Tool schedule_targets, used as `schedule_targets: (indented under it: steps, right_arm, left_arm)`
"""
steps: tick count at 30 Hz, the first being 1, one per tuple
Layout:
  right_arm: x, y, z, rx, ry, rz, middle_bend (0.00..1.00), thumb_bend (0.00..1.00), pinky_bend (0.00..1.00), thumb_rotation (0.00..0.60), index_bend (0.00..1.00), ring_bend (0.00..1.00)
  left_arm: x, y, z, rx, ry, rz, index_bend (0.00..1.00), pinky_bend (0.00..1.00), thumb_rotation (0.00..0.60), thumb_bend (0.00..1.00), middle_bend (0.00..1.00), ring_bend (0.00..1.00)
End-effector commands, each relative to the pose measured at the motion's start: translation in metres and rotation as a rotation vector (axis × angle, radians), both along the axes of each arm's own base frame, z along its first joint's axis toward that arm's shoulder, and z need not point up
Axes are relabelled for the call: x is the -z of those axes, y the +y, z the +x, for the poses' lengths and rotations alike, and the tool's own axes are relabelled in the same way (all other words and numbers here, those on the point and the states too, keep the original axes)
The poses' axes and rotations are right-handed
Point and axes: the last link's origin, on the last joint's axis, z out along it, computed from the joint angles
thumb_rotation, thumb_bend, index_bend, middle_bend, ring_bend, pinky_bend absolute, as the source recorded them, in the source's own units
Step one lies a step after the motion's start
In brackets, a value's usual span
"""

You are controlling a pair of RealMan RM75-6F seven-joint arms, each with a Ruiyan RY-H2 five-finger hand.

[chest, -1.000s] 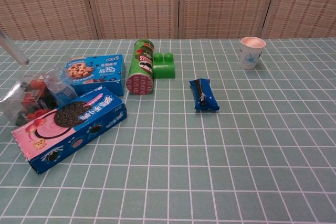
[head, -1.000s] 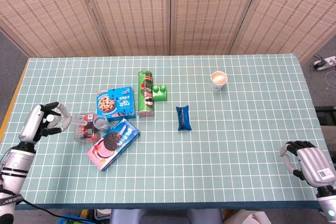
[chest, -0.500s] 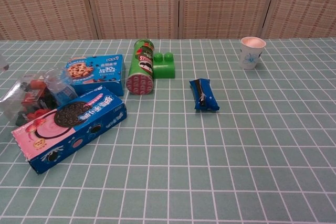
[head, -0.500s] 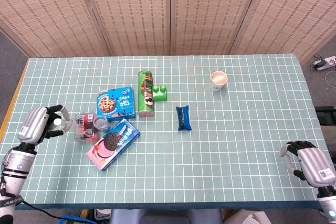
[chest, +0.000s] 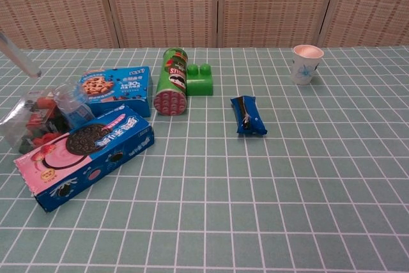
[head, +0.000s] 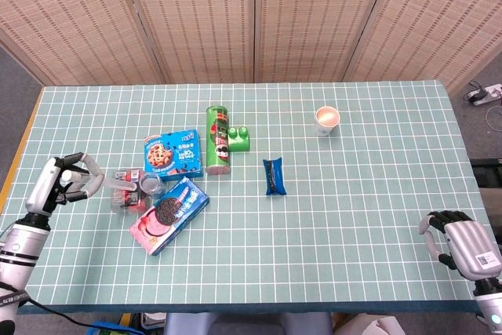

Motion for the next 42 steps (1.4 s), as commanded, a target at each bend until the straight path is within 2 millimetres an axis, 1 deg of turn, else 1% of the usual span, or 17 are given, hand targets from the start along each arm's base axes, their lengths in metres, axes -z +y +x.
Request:
schedule_targets:
  steps: [1,6,8,12,17,21,26,33,42]
  right_arm:
    - [0.0,0.0,0.0,0.0,0.0,0.0,0.46,0.37,0.36,0.6,0.52,0.37]
    - [-0.001,0.0,0.0,0.001,-0.003,-0.005,0.46,0.37,0.36,0.6,0.52,0.37]
    - [-0.002,0.0,0.0,0.001,-0.003,-0.004,0.46,0.37,0.36,0.6,0.52,0.37]
    - [-0.001,0.0,0.0,0.001,-0.002,-0.001,0.46,0.37,0.36,0.6,0.52,0.37]
    - [0.0,-0.001,0.0,0.002,0.001,0.002,0.46,0.37,0.36,0.6,0.52,0.37]
    - [0.001,-0.001,0.0,0.001,0.002,0.003,0.46,0.37,0.36,0.6,0.52,0.37]
    - [0.001,-0.001,0.0,0.003,0.003,0.005,0.46,0.37,0.36,0.6,0.52,0.37]
    - [0.001,-0.001,-0.001,0.003,0.004,0.007,0.46,0.37,0.36,0.6,0.52,0.37]
    - [-0.002,-0.001,-0.001,0.001,-0.007,0.001,0.46,0.37,0.36,0.6,0.52,0.37]
  left_arm:
    - [0.012,0.004,-0.009,-0.029,0.484,0.177,0.76,1.0,0.6,0.44,1.0,1.0]
    - [0.014,0.005,-0.009,-0.042,0.544,0.219,0.76,1.0,0.6,0.44,1.0,1.0]
    - [0.014,0.005,-0.007,-0.047,0.533,0.22,0.76,1.0,0.6,0.44,1.0,1.0]
    - [0.013,0.004,-0.002,-0.057,0.417,0.176,0.76,1.0,0.6,0.44,1.0,1.0]
    - [0.007,0.003,0.008,-0.06,0.2,0.135,0.76,1.0,0.6,0.44,1.0,1.0]
    - [0.005,0.004,0.017,-0.047,0.102,0.112,0.76,1.0,0.6,0.44,1.0,1.0]
    - [0.009,0.004,0.028,-0.014,0.147,0.099,0.76,1.0,0.6,0.44,1.0,1.0]
    - [0.026,0.007,0.046,0.025,0.223,0.059,0.76,1.0,0.6,0.44,1.0,1.0]
    - [0.045,0.015,0.057,0.02,0.322,0.03,0.76,1.0,0.6,0.44,1.0,1.0]
